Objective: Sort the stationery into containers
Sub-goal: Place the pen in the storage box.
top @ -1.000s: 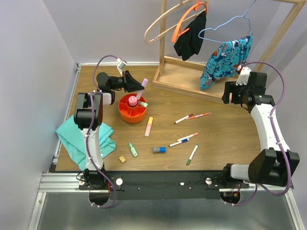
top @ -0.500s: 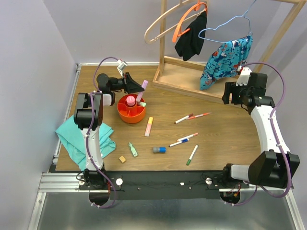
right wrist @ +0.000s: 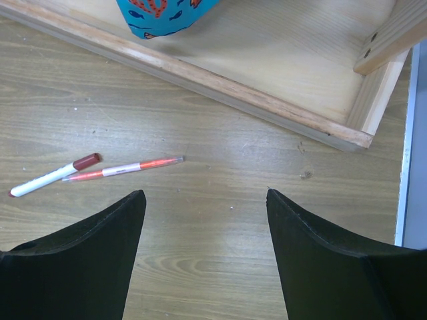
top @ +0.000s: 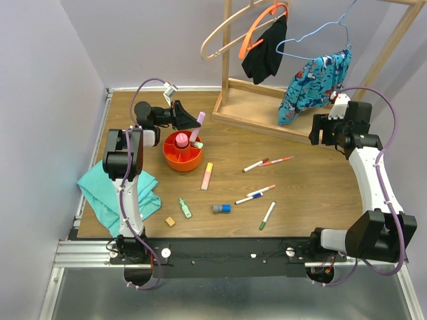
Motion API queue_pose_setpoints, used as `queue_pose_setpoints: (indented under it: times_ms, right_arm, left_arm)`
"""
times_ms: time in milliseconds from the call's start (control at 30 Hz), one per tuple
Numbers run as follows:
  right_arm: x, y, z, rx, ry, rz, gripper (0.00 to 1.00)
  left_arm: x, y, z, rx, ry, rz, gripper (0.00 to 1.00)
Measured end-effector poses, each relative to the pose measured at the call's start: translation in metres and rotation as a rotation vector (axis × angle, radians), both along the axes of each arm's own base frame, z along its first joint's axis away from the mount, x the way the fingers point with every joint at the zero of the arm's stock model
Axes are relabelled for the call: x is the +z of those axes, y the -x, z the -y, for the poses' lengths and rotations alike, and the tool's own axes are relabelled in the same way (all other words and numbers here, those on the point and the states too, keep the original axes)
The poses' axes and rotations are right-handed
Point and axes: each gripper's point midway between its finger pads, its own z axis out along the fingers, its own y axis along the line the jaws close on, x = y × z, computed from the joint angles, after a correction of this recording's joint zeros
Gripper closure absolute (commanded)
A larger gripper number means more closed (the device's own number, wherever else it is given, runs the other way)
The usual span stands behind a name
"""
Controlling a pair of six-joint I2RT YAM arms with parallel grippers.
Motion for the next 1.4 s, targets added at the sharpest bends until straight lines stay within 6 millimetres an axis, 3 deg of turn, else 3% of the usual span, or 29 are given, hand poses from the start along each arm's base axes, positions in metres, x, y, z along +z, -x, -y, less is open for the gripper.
queue_pose_setpoints:
  times_ms: [900, 1267, 1400]
  right_arm:
    - [-0.003, 0.001, -0.001, 0.002, -0.003, -0.008, 0.19]
    - [-0.003, 0.001, -0.004, 0.018, -0.016, -0.007, 0.19]
    - [-0.003, 0.001, -0.006, 0.023, -0.021, -0.004, 0.19]
  left_arm:
    - [0.002, 0.001, -0.010, -0.027, -0.022, 0.029, 0.57]
    - [0.009, -0.002, -0.010, -0.034, -0.025, 0.060, 0.54]
    - [0.025, -0.006, -0.011, -0.034, -0.026, 0.111, 0.54]
